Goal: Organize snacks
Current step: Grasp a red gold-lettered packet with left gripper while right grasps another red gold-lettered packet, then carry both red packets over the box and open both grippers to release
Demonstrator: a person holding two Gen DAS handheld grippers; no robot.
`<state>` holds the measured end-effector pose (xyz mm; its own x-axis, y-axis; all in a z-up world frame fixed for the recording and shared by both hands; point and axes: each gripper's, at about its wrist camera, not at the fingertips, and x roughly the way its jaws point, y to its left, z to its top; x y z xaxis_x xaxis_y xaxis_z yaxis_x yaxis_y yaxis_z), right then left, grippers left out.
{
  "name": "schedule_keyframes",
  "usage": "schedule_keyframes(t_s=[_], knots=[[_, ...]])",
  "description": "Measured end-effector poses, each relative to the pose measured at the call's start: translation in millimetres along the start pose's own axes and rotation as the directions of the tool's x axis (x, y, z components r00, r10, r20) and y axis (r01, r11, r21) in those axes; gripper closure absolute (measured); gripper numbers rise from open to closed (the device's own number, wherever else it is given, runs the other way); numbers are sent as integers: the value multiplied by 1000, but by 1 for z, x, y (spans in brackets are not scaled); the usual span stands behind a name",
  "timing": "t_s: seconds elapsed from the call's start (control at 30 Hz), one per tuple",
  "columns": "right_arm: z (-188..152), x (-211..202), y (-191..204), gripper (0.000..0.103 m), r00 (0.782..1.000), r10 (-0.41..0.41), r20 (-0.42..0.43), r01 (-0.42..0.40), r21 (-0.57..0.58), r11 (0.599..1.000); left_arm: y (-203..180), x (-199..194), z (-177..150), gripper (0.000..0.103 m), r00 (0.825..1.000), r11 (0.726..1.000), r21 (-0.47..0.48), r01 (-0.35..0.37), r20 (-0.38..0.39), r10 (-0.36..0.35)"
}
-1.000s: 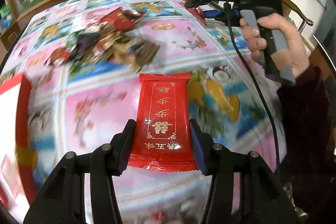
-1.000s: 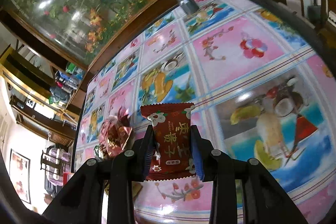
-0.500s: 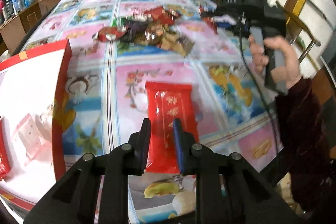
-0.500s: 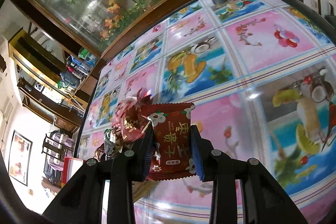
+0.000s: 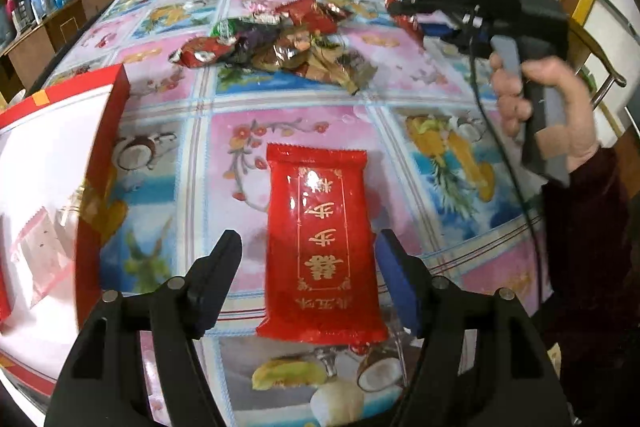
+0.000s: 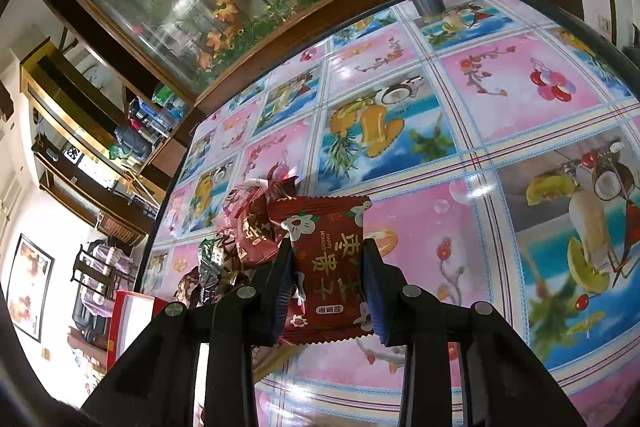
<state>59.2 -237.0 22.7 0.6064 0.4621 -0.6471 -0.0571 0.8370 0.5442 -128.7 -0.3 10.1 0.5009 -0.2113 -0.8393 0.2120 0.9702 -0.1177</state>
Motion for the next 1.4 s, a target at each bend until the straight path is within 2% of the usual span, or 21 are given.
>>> schedule_keyframes(t_s=[0.13,0.2,0.27,0.4,0.53,0.7,0.87,1.0,1.23,1.33,1.4], knots=[[1,-4,1,69,1000,14,9,-14,3,1000,-6,4,-1,37,999,999,26,-39,22,38],[1,-5,2,69,1000,15,12,-15,2,1000,-12,4,-1,53,997,996,61,-65,34,63],[1,-6,2,69,1000,18,17,-18,1,1000,-14,5,-1,54,996,994,72,-78,40,76],[2,-10,4,69,999,32,35,-32,-7,999,-5,1,1,55,998,999,28,-47,40,46],[2,-13,9,69,997,62,53,-61,-24,998,2,-10,4,55,996,998,16,-53,78,52],[-3,-14,24,69,989,138,58,-135,-59,989,17,-34,9,55,988,998,-18,-61,141,63],[-21,-11,62,70,971,237,33,-229,-147,962,43,-66,14,55,968,992,-67,-108,222,121],[-44,0,100,70,950,310,-34,-311,-173,934,73,-85,15,55,939,974,-120,-192,267,218],[-111,33,197,70,896,400,-194,-441,-260,859,139,-94,0,55,906,925,-247,-288,244,347],[-140,42,231,70,881,410,-235,-466,-296,834,159,-90,-8,55,893,904,-268,-334,218,394],[-158,48,247,70,881,397,-259,-466,-316,826,172,-87,-13,55,895,899,-286,-333,204,397]])
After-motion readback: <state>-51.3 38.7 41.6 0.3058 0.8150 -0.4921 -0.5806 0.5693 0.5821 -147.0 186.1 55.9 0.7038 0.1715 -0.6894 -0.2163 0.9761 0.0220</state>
